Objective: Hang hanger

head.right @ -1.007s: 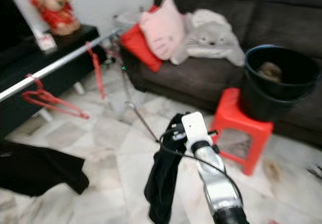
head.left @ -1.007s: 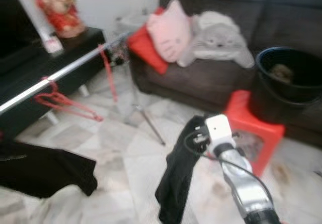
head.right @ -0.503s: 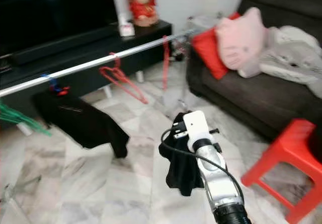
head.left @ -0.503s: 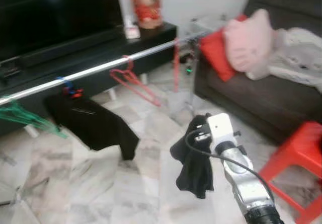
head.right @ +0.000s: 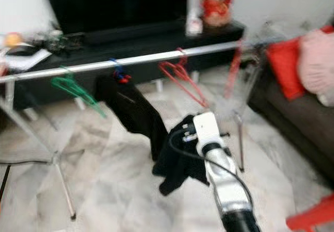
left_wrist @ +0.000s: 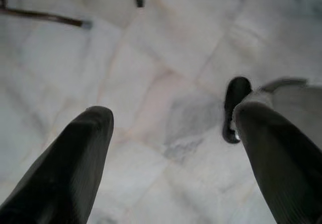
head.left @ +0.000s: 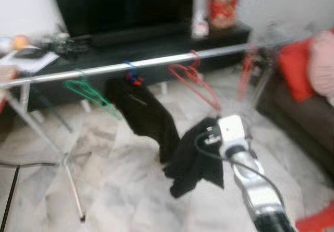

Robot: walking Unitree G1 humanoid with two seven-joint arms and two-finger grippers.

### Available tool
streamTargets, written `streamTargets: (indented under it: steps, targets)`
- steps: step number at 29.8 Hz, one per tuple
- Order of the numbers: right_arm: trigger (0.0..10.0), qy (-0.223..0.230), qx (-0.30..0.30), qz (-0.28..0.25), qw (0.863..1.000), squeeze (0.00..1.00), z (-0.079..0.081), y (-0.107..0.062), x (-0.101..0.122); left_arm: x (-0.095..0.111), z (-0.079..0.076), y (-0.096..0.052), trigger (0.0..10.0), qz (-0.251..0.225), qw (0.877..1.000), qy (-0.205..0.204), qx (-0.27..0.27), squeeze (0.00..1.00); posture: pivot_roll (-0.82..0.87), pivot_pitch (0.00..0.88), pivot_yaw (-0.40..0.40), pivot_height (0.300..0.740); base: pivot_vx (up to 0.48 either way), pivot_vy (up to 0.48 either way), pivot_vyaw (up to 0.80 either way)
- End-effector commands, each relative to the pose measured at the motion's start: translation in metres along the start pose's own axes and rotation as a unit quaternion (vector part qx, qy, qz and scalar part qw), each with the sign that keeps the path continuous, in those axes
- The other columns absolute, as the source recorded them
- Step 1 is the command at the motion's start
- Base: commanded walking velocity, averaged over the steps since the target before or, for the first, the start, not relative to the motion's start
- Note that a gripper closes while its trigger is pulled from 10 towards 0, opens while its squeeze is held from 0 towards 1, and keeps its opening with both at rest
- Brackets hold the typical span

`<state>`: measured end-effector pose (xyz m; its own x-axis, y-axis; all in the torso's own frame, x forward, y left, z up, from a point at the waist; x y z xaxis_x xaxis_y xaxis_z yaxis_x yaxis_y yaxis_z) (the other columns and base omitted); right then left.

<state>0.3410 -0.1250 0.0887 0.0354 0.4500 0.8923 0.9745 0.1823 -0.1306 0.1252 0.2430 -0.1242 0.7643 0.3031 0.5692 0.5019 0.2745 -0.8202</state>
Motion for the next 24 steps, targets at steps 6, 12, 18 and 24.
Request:
streamTargets:
  steps: [6, 12, 18, 24]
  targets:
    - [10.0, 0.002, -0.006, -0.023, 1.0, 0.0, -0.0081, 0.0035, 0.012, -0.0066, 0.0004, -0.0015, 10.0, 0.009, 1.0, -0.011, 0.005, 0.0, -0.14, 0.0, 0.029, 0.74, 0.0, 0.0, 0.71]
    - [10.0, 0.016, -0.011, -0.022, 1.0, 0.0, -0.0092, 0.003, 0.0117, -0.0063, 0.0008, -0.0014, 10.0, 0.01, 1.0, -0.008, 0.003, 0.0, -0.14, 0.0, 0.036, 0.74, 0.0, 0.0, 0.0]
    - [10.0, 0.018, -0.011, -0.022, 1.0, 0.0, -0.0089, 0.0038, 0.0118, -0.0063, 0.0003, -0.0013, 10.0, 0.012, 1.0, 0.006, -0.001, 0.0, -0.14, 0.0, 0.036, 0.74, 0.0, -0.046, 0.0]
    - [10.0, 0.019, -0.01, -0.023, 1.0, 0.0, -0.0078, 0.0044, 0.0125, -0.0067, 0.0, -0.0013, 10.0, 0.013, 1.0, 0.007, -0.002, 0.0, -0.14, 0.0, 0.039, 0.74, 0.0, -0.294, 0.0]
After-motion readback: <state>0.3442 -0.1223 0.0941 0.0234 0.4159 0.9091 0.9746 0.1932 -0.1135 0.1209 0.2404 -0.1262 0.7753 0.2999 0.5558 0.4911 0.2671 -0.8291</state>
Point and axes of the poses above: a point about 5 cm out from each wrist's last joint towards the gripper, its own y axis pointing out of the wrist towards the gripper, its own x axis along the axis of the wrist's last joint, z = x × y, the point moved 3 cm from there along y, pointing out of the wrist towards the gripper, and after that the axes turned 12 degrees about -y, right-handed, at the moved point
